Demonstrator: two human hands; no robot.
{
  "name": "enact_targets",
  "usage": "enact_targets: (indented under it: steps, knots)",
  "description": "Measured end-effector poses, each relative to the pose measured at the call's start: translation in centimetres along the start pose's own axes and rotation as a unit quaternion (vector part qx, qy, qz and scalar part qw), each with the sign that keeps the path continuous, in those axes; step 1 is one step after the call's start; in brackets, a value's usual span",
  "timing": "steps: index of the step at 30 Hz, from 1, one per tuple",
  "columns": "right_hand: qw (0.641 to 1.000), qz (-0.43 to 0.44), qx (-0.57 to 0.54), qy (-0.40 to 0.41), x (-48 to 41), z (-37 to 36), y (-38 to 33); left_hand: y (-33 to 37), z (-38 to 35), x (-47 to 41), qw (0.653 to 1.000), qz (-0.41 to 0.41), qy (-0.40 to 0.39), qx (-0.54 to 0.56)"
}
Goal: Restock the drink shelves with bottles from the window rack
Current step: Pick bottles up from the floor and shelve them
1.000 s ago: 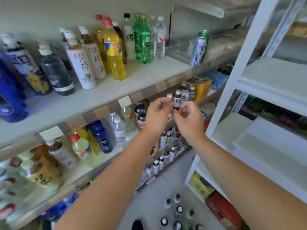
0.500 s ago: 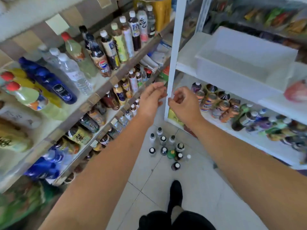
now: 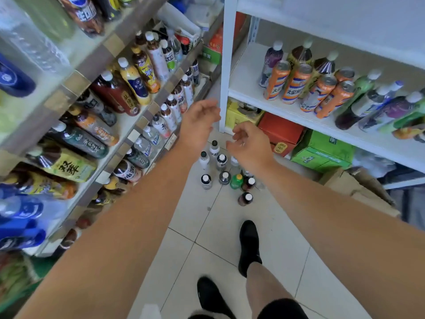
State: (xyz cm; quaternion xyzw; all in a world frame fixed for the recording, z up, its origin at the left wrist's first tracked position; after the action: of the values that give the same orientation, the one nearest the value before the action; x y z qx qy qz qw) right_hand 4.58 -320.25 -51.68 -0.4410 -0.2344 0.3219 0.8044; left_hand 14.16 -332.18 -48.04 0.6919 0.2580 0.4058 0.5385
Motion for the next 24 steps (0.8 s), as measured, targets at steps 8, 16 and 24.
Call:
enact_targets:
  steps: [8,16,24]
  knots:
    - [1.000,0.001,-0.010,-0.019,-6.0,-7.0,9.9,-11.9,0.8,-7.0,0.999,-0.021,0.034,-0.018]
    - [0.999,0.006,0.005,-0.037,-11.3,-13.9,21.6,-25.3,3.5,-12.4,0.998,-0.009,0.056,-0.019]
    - [0.975,0.047,0.171,-0.131,-18.2,-22.9,30.6,-39.8,7.1,-19.5,0.972,0.055,0.113,-0.197]
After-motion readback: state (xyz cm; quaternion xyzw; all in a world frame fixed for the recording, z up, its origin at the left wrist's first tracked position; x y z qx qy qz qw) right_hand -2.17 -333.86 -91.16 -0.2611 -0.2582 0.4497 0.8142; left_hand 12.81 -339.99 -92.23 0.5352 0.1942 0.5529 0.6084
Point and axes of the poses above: each hand's wrist, its own x-axis away from the middle knuckle, its own z-axis out of the back of the hand, y = z × x, the point moved 5 cm from there along -x, towards the middle knuckle, and after that the axes turned 2 degrees about x, right-handed, at the moved point
